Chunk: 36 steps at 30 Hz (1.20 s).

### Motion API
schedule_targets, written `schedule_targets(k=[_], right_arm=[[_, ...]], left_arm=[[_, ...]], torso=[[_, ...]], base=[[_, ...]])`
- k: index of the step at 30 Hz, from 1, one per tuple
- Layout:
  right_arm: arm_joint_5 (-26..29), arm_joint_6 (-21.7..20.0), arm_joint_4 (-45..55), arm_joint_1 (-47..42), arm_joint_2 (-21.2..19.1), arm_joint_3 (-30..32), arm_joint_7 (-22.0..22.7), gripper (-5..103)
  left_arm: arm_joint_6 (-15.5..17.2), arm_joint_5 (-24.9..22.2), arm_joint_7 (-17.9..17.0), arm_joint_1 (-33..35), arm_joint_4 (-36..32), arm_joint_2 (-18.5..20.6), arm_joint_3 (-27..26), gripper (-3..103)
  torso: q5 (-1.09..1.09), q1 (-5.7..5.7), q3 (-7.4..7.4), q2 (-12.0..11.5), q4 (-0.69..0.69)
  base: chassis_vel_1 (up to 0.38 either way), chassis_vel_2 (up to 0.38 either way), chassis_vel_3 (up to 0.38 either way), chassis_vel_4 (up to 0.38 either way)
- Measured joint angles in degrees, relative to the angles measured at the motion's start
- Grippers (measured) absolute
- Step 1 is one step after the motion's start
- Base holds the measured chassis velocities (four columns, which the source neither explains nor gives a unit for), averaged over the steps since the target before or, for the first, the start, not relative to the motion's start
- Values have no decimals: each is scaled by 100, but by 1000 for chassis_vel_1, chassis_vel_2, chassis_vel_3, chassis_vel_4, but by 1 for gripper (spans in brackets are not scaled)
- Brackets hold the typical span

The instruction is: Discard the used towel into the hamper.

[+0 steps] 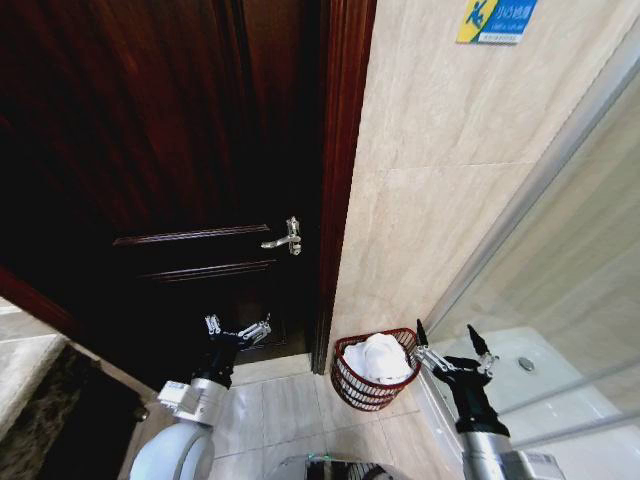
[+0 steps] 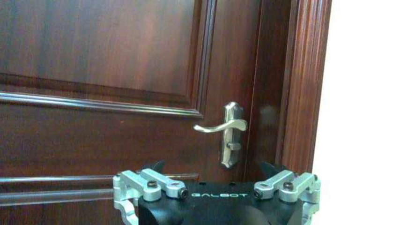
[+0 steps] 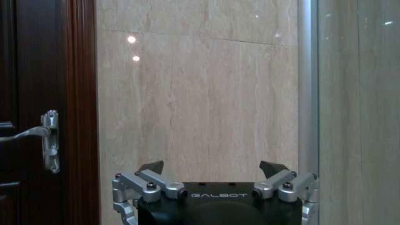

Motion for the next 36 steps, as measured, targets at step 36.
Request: schedule_targets(k=[36], right_arm=[[7,-6,-6,16,4,11,-1,100]], left_arm=[[0,0,0,0,0,0,0,100]], torso=[[0,0,0,0,0]], base=[[18,15,19,20]])
